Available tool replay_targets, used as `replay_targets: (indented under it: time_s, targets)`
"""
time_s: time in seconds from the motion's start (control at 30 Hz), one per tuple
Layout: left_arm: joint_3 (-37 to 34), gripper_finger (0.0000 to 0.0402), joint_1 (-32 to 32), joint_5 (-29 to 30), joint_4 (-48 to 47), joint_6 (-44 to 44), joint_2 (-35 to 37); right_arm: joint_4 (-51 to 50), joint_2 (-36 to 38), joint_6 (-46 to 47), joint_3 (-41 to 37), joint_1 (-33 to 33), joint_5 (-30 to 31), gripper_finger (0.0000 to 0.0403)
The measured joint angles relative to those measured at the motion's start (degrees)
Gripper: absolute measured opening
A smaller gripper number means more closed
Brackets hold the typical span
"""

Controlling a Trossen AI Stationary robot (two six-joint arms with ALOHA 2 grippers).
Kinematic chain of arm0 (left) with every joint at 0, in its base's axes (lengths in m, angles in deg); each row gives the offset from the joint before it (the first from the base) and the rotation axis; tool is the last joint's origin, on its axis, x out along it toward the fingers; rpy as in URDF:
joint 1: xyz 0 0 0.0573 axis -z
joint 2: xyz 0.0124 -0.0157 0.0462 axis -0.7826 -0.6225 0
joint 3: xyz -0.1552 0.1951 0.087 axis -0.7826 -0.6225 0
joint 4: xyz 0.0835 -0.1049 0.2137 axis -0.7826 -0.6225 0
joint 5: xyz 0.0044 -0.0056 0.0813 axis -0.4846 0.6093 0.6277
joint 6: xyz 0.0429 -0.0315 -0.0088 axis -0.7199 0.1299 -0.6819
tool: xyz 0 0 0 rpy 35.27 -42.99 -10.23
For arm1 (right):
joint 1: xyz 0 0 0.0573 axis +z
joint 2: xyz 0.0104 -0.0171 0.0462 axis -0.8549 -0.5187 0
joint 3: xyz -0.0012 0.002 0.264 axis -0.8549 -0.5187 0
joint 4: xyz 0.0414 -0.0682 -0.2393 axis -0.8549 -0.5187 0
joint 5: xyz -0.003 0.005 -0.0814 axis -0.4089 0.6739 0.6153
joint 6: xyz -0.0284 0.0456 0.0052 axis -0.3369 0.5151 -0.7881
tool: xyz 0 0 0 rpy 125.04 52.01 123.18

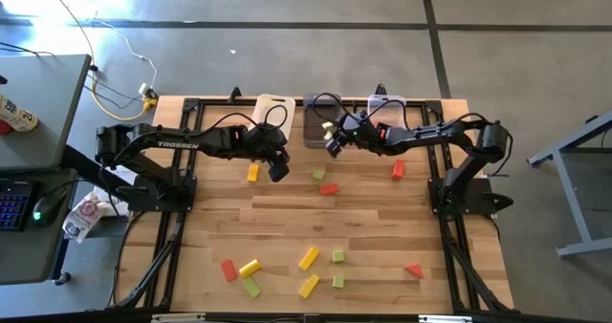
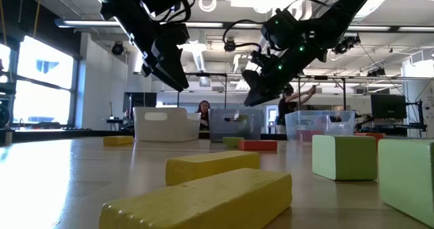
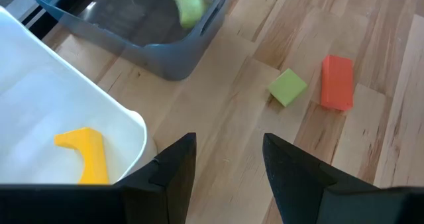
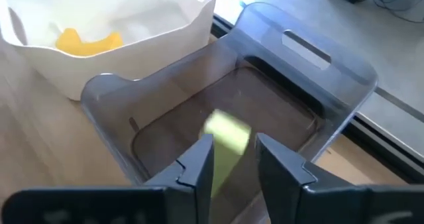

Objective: Sort & place blocks by color
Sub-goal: Put the yellow block into the white bin

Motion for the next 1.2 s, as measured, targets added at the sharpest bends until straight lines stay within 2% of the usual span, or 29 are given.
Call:
replay_targets:
  time_s: [0.33,0.5,0.83,1.07,1.2]
  targets:
    - [0.0,0.0161,0.1,0.1,-3.1,1.8,0.0,-0.8,0.3,-1.2,2.0,0.6,0.1,0.0110]
    - [0.0,0.0161,0.9,-0.5,-3.8,5.2,0.2,-8.7,1.4,-4.3,6.3,1.7,0.0,0.0110]
    - [0.0,0.0161,2.7,-1.3,-9.5,17.3,0.4,-28.0,1.5,-4.5,17.2,2.8,-1.6,0.0110]
    - [0.0,0.0161,3.0,2.1,-16.4,25.0,0.4,-32.2,1.7,-4.5,19.7,2.8,-6.1,0.0110]
    - [0.0,0.0161,3.0,4.2,-22.5,29.8,0.4,-33.4,1.7,-4.4,19.8,2.8,-6.6,0.0110]
